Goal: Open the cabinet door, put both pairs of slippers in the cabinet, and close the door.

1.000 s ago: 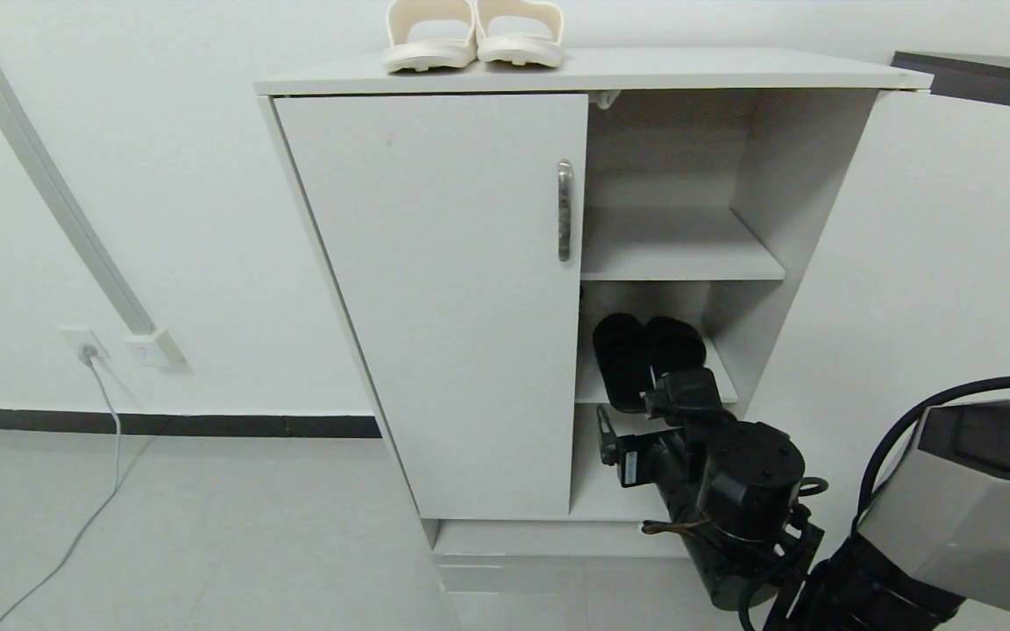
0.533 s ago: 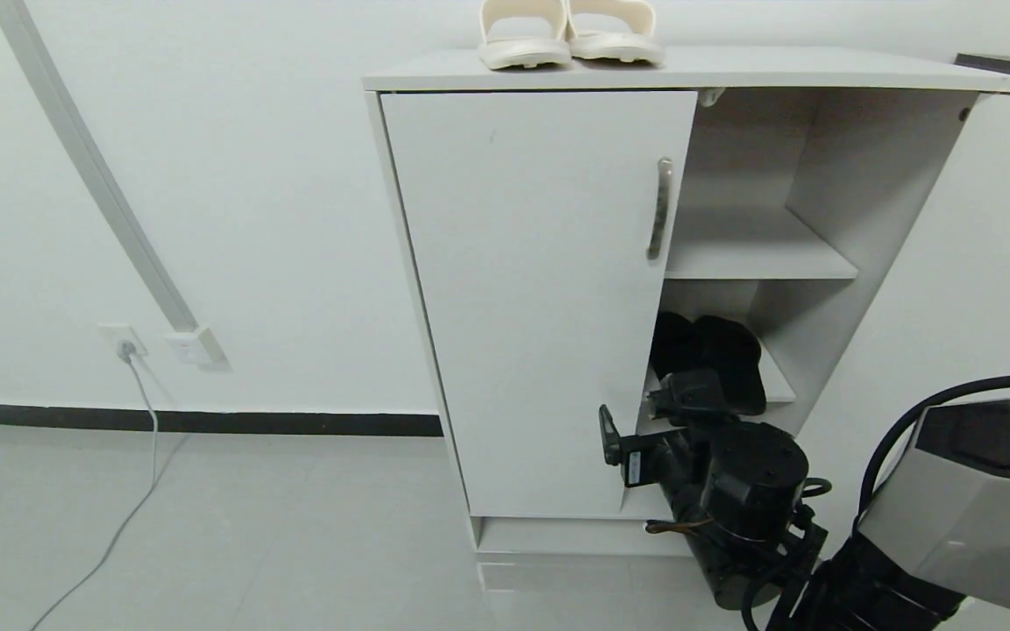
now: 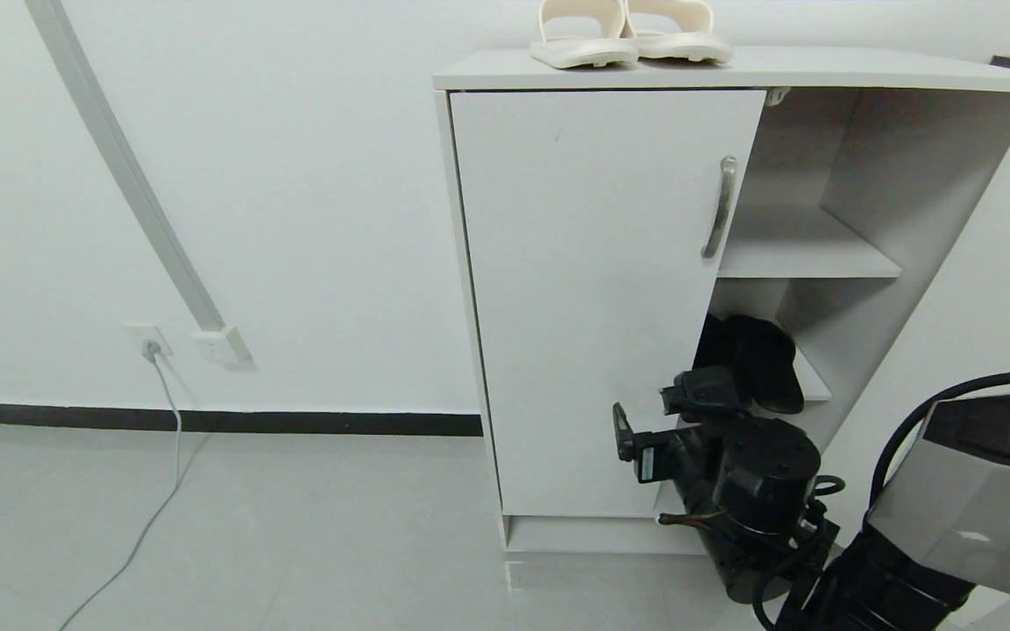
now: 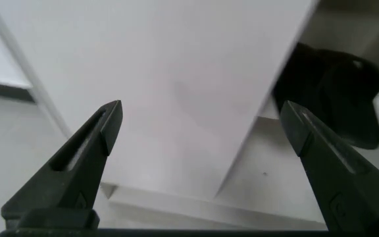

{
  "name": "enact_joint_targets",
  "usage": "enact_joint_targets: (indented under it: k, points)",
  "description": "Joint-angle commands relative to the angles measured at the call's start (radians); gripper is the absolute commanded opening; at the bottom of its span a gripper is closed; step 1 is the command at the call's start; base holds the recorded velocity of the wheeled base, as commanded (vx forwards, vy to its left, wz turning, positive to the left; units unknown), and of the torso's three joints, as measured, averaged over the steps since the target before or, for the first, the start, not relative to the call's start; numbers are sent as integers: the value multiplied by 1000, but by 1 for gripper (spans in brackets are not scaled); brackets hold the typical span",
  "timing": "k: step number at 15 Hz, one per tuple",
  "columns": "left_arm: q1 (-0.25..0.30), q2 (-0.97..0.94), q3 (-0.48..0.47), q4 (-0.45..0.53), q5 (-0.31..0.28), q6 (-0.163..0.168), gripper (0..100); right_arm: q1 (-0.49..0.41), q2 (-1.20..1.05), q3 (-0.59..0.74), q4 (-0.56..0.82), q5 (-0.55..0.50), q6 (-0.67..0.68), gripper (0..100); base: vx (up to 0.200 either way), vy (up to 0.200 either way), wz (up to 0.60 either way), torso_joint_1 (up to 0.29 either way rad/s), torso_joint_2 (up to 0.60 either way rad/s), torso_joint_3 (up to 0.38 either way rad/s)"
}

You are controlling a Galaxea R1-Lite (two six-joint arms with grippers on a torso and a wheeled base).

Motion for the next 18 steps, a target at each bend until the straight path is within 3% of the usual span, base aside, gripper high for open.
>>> enact_joint_targets:
  k: [1, 6, 18]
  points:
    - [2, 1, 0, 0, -1, 0, 0, -13, -3, 7, -15, 14, -3, 100, 0, 0, 0, 0, 0, 0]
    - [2, 1, 0, 0, 1, 0, 0, -20, -34, 28, 63, 80, -11, 100, 0, 0, 0, 0, 0, 0]
    - [0, 1, 0, 0, 1, 0, 0, -20, -23, 33, 44, 83, -12, 100, 0, 0, 0, 0, 0, 0]
